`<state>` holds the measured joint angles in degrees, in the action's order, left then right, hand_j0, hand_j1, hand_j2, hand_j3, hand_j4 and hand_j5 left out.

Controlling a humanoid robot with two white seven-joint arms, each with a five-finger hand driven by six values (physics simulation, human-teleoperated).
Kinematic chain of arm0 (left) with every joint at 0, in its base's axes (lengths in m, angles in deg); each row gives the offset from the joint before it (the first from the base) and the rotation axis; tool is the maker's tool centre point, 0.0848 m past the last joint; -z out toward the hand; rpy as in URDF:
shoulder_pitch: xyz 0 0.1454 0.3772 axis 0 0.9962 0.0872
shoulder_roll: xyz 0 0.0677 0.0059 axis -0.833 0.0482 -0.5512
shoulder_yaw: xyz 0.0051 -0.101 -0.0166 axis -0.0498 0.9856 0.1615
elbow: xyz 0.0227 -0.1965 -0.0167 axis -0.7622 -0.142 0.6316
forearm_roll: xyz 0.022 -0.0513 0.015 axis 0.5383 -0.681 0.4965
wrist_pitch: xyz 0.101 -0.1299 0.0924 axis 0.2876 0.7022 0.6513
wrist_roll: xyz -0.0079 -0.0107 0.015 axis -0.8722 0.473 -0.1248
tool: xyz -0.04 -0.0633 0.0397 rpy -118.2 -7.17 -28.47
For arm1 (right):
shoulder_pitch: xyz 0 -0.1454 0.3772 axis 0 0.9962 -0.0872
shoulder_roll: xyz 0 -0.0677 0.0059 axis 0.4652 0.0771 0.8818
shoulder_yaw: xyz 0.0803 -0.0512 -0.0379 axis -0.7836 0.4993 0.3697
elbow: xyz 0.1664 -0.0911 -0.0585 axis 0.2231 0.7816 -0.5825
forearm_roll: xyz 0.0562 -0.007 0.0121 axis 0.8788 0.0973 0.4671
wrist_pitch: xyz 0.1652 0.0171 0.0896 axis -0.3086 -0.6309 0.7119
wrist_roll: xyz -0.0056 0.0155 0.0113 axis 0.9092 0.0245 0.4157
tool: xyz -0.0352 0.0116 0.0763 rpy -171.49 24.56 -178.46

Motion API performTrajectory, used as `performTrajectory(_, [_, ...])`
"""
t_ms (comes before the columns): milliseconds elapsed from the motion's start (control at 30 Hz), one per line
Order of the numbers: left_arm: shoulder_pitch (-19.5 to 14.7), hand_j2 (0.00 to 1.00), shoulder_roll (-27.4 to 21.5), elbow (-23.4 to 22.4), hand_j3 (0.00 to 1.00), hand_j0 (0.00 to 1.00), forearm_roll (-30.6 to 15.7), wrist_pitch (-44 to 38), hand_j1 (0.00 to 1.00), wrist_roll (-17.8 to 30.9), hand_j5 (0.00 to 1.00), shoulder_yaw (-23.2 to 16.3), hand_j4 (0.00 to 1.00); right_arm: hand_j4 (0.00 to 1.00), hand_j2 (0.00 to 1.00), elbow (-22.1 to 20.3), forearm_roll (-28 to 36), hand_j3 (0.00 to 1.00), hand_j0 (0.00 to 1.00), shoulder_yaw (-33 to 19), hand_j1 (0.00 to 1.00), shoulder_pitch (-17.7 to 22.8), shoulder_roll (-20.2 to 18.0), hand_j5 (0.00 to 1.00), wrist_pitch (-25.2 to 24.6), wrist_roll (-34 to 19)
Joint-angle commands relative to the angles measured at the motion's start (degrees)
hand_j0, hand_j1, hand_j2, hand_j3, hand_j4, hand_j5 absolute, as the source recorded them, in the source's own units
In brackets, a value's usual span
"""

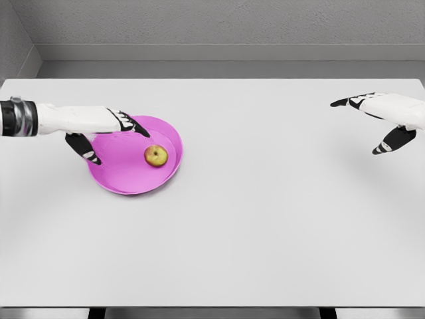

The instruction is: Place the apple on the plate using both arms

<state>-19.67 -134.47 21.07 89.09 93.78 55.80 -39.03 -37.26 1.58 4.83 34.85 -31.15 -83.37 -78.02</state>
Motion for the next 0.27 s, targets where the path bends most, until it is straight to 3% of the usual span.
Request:
performTrajectory(0, [0.0, 1.0, -2.4, -0.23, 1.0, 1.0, -0.97, -0.18, 1.0, -0.03, 1.0, 4.91, 1.0, 1.0, 1.0, -0.1, 0.02, 1.0, 1.0, 0.02, 1.0, 0.0, -0.02, 1.0, 0.0, 0.02])
performTrajectory(233, [0.7, 1.0, -2.58, -0.32, 1.0, 1.0, -0.71, -0.18, 1.0, -0.03, 1.0, 5.53, 1.0, 1.0, 1.0, -0.01, 0.02, 1.0, 1.0, 0.11, 1.0, 0.09, -0.02, 1.0, 0.0, 0.02])
